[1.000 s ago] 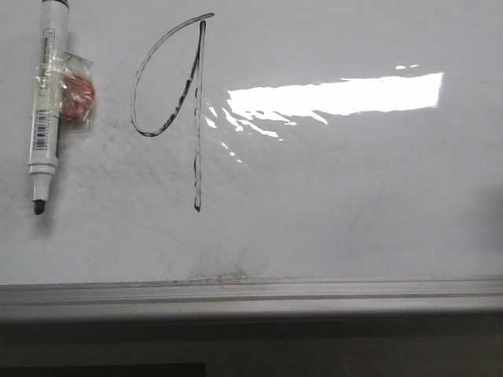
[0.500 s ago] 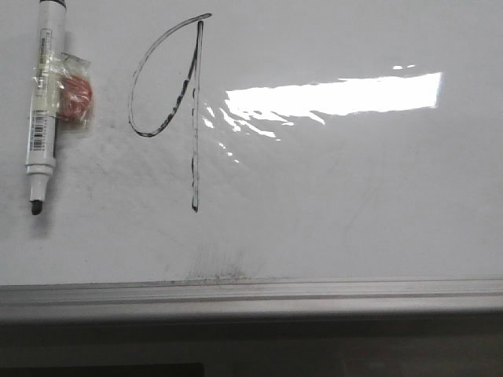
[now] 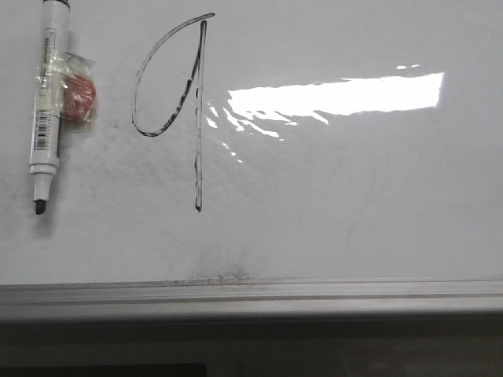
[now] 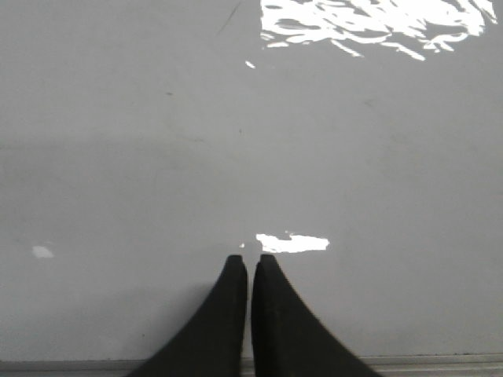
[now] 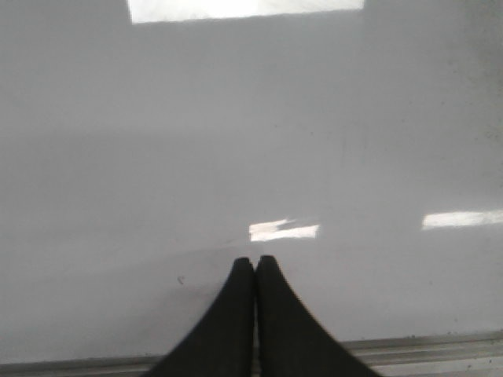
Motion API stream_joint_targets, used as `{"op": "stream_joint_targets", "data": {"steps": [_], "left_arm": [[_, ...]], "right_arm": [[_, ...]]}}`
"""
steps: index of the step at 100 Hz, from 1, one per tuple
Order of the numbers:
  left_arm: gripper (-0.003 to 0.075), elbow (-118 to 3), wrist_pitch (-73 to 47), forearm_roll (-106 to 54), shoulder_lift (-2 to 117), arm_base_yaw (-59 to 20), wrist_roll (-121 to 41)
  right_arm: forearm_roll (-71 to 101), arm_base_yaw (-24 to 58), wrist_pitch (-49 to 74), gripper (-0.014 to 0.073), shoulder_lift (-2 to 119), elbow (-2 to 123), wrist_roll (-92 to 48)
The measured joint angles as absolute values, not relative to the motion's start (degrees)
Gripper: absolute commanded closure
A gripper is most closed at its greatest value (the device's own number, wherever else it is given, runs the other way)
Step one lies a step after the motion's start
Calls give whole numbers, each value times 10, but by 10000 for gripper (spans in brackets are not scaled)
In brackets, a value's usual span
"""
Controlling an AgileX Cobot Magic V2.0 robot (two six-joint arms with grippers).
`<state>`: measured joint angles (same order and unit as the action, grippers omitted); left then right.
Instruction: Write number 9 on whiteboard
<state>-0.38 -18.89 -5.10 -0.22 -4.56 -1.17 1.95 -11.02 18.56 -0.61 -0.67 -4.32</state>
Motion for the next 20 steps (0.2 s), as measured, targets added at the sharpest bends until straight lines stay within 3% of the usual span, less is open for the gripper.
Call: {"op": "stream_joint_targets", "data": {"steps": [20], "left_arm": [[741,-4,-189,-51,-2,-46,-12]], "right_arm": [[19,-110,186,657,-6,-7,-45]]}}
